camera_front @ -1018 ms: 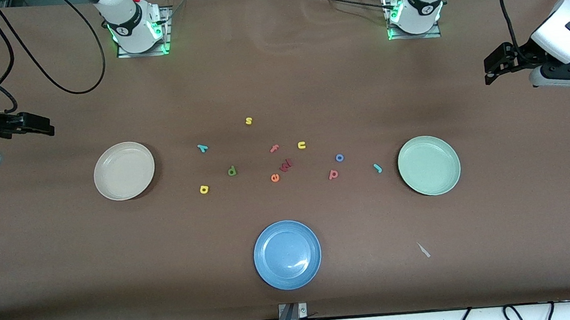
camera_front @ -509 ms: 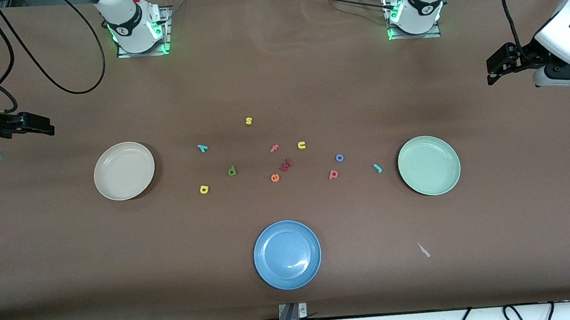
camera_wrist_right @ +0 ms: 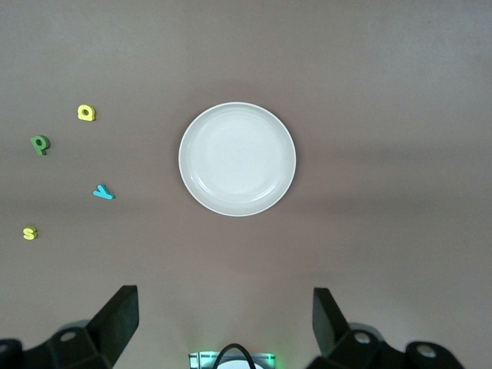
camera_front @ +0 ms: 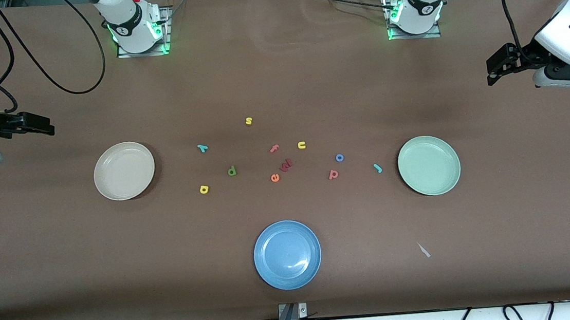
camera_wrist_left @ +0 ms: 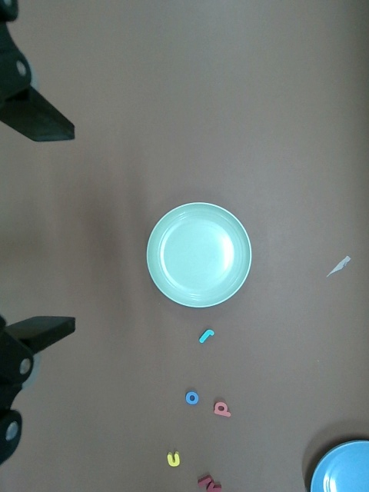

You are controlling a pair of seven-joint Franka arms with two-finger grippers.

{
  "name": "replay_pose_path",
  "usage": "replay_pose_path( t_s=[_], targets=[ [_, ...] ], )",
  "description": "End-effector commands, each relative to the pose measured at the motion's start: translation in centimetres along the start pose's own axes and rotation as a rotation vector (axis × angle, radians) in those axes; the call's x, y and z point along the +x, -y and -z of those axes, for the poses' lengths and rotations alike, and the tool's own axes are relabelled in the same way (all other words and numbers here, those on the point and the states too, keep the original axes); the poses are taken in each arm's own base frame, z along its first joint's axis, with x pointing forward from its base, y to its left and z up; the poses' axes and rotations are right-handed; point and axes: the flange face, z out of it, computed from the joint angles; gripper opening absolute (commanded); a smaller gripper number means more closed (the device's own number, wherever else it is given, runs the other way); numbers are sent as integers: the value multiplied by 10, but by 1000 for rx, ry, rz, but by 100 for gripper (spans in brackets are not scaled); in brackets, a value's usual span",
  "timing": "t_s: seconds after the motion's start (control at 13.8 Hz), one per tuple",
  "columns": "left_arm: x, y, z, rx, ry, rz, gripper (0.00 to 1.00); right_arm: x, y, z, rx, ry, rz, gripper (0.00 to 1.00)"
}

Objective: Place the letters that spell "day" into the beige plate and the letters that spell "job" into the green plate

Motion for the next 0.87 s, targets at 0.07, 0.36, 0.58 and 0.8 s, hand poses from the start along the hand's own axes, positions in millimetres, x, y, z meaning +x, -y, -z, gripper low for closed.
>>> replay_pose_path(
  t_s=[0.07,0.36,0.58,0.8],
  targets=[
    [2,-4,4,-3,-10,0,100,-4,1,7,12,2,-1,100],
    [5,-3,-1,4,1,-2,100,-4,15,6,9,4,23,100],
    [12,-7,-17,-3,35,-8,100,-4,38,6,6,5,68,100],
    [20,-17,-50,-24,146,-36,100,0,53,-7,13,31,86,100]
  ],
)
